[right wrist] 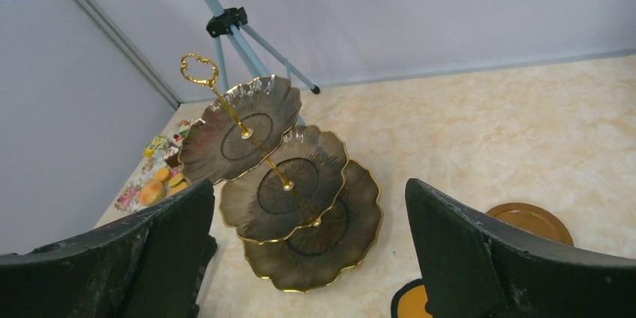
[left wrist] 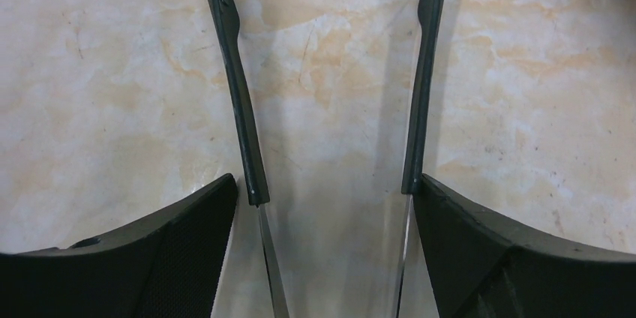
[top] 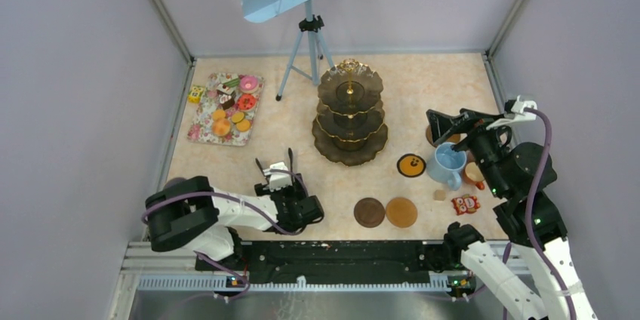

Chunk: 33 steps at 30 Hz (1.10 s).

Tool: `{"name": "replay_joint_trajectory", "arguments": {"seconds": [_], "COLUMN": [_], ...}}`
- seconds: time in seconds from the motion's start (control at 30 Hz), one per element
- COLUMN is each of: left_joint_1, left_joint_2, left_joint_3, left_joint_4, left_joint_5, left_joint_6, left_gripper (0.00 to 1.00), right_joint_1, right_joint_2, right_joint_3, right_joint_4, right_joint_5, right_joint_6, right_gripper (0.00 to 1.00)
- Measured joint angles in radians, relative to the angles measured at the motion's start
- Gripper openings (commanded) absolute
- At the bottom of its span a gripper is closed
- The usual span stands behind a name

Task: Serve the afternoon tea

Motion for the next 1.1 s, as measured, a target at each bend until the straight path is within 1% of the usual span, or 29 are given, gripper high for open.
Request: {"name": "replay_joint_trajectory", "arguments": {"seconds": [0.07,0.2,0.33,0.43,0.5,0.53,0.57,0.6,0.7,0.73,0.83,1.0,1.1], "left_joint_1": [0.000,0.005,0.041,0.097,0.153,0.185,0.230,0.261,0.315,0.315,0.312,0.272,0.225], "left_joint_2": [0.025,0.083,0.143,0.157,0.154,0.148,0.142,0.140,0.148,0.153,0.162,0.163,0.185], "left_joint_3": [0.000,0.001,0.024,0.027,0.002,-0.015,-0.038,-0.049,-0.049,-0.039,0.003,0.066,0.108], "left_joint_4": [0.015,0.069,0.117,0.212,0.365,0.446,0.539,0.598,0.695,0.700,0.654,0.484,0.374], "left_joint_5": [-0.029,-0.090,-0.133,-0.130,-0.101,-0.083,-0.063,-0.048,-0.004,0.011,0.060,0.059,0.031], "left_joint_6": [-0.014,-0.018,-0.002,0.086,0.214,0.283,0.362,0.419,0.545,0.560,0.533,0.378,0.286], "left_gripper": [0.86,0.84,0.80,0.74,0.72,0.73,0.75,0.79,0.94,0.98,0.99,0.99,0.96], "right_joint_1": [0.000,0.000,0.000,0.000,0.000,0.000,0.000,0.000,0.000,0.000,0.000,0.000,0.000], "right_joint_2": [0.001,0.001,0.001,0.001,0.001,0.001,0.001,0.001,0.001,0.001,0.001,0.000,-0.001], "right_joint_3": [0.000,0.000,0.000,0.000,0.000,0.000,0.000,0.000,0.000,0.000,0.000,0.000,0.000], "right_joint_4": [0.006,0.022,0.024,0.024,0.023,0.022,0.022,0.021,0.021,0.020,0.019,0.018,0.017], "right_joint_5": [-0.006,-0.010,-0.013,-0.014,-0.016,-0.016,-0.017,-0.017,-0.017,-0.017,-0.017,-0.019,-0.020], "right_joint_6": [0.005,0.005,0.004,0.005,0.005,0.005,0.005,0.005,0.005,0.005,0.005,0.005,0.005], "right_gripper": [0.95,0.95,0.95,0.95,0.95,0.95,0.95,0.95,0.95,0.95,0.95,0.95,0.95]}}
